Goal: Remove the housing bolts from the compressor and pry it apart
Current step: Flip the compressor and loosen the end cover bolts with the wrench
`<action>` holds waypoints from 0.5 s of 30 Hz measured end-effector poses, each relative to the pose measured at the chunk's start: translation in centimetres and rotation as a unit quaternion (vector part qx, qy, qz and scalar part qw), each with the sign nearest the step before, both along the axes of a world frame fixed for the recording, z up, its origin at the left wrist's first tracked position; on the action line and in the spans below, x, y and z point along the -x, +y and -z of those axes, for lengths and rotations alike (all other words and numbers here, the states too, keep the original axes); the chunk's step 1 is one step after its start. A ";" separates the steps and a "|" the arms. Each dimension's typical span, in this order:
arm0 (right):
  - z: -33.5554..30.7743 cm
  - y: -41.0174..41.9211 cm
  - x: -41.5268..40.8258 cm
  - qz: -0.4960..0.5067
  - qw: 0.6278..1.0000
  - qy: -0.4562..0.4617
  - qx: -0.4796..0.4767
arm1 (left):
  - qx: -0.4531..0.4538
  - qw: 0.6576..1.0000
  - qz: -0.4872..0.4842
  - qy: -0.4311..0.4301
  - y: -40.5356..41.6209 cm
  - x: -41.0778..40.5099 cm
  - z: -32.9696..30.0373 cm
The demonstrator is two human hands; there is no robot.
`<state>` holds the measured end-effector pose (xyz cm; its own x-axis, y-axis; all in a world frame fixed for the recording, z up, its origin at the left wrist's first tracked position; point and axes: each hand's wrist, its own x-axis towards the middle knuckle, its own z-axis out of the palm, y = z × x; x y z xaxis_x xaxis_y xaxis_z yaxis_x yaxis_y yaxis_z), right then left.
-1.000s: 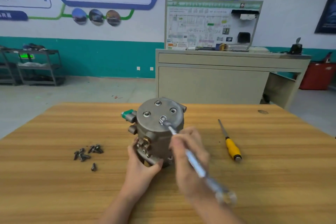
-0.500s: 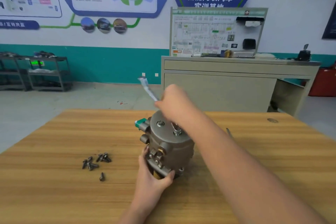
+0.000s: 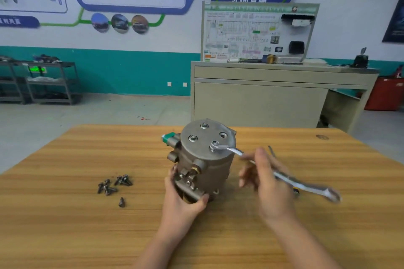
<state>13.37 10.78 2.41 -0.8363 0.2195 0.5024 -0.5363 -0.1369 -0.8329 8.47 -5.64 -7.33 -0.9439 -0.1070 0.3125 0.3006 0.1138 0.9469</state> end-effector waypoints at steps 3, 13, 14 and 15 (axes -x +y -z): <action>-2.3 1.9 3.9 -0.007 0.983 -0.151 0.102 | -0.008 1.000 0.002 0.002 0.4 0.1 0.1; -11.3 -6.7 9.5 0.077 0.851 -0.148 -0.498 | -0.016 1.000 -0.001 0.011 0.0 0.0 0.5; -11.3 -7.9 8.6 0.075 0.821 -0.118 -0.553 | -0.014 1.000 -0.001 0.015 0.0 0.0 0.6; -11.0 -8.8 7.5 0.075 0.790 -0.080 -0.604 | -0.013 1.000 0.001 0.019 -0.1 0.0 0.6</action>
<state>5.89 1.97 13.42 -0.9206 -0.2356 0.3116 -0.3452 0.8640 -0.3664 8.45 -5.70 -7.93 -0.9319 -0.1126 0.3447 0.3361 0.0890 0.9376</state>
